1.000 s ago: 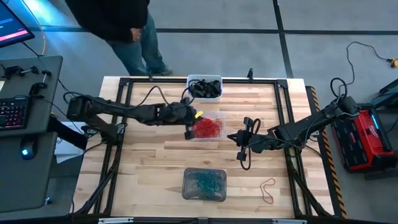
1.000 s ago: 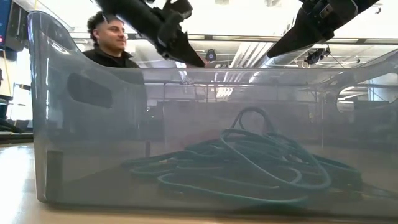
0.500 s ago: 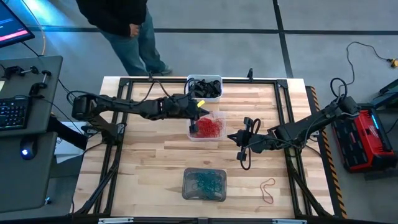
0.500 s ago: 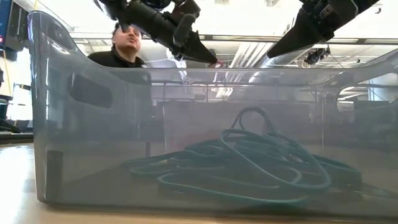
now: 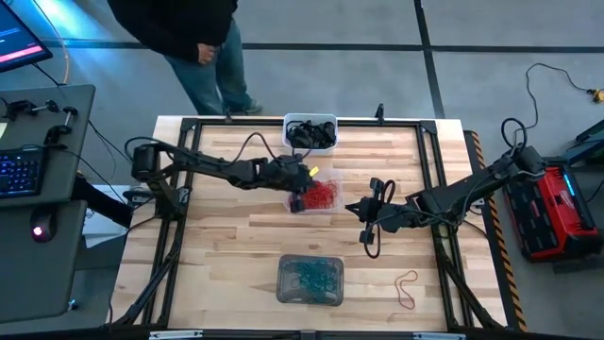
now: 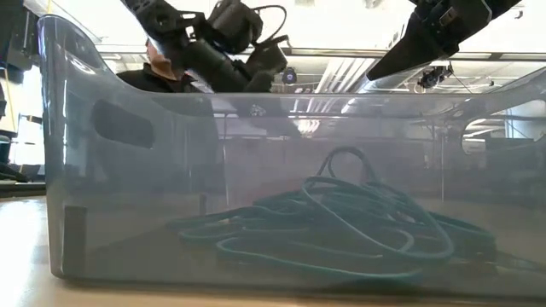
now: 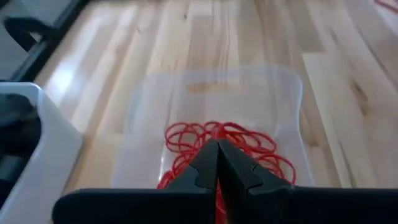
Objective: Sort rubber bands into baskets
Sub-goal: Put the red rubber band into the transparent bin, then return to Home Position
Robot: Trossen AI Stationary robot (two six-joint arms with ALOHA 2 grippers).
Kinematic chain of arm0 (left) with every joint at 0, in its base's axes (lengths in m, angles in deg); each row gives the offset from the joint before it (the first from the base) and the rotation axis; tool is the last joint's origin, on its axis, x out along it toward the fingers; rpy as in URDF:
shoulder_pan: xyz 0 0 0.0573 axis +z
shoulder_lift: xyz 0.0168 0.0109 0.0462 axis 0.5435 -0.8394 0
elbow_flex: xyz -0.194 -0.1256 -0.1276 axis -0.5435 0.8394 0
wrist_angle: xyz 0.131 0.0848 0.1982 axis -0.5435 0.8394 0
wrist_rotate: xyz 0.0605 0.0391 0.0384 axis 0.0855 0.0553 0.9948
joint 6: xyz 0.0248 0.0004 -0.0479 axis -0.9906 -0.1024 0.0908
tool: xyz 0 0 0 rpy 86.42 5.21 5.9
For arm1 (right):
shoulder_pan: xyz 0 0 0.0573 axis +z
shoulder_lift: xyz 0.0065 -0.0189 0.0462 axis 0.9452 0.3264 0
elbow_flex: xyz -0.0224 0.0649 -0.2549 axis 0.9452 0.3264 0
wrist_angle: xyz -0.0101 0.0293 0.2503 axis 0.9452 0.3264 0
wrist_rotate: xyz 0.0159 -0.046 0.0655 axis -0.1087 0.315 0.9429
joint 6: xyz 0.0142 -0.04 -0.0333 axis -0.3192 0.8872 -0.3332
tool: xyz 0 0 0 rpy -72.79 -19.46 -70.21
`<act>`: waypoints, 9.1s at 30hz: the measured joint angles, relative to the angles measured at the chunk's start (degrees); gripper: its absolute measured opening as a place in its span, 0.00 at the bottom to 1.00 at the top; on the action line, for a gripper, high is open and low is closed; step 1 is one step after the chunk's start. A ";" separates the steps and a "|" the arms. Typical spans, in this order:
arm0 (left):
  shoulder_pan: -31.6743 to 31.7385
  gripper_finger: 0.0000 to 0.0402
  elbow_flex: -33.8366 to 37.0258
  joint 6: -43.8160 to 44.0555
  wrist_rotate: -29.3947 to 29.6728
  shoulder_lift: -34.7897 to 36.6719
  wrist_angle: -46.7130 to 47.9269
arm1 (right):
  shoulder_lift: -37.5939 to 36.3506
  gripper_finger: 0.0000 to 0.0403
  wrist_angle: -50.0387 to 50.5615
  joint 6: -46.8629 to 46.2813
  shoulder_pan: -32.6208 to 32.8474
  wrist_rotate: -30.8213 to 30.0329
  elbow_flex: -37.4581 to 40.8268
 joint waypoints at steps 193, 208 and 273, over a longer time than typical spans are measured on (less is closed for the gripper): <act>-4.02 0.38 37.83 9.63 -1.03 36.94 -20.04 | 30.20 0.00 -2.35 5.96 -23.93 20.09 -19.06; -4.00 0.38 37.82 9.70 -1.05 36.92 -19.42 | 36.46 0.08 -2.86 8.22 -27.20 28.76 -20.79; 6.33 0.00 50.39 8.72 -3.71 50.25 -36.55 | -22.42 0.00 -53.25 13.48 -42.73 44.68 41.29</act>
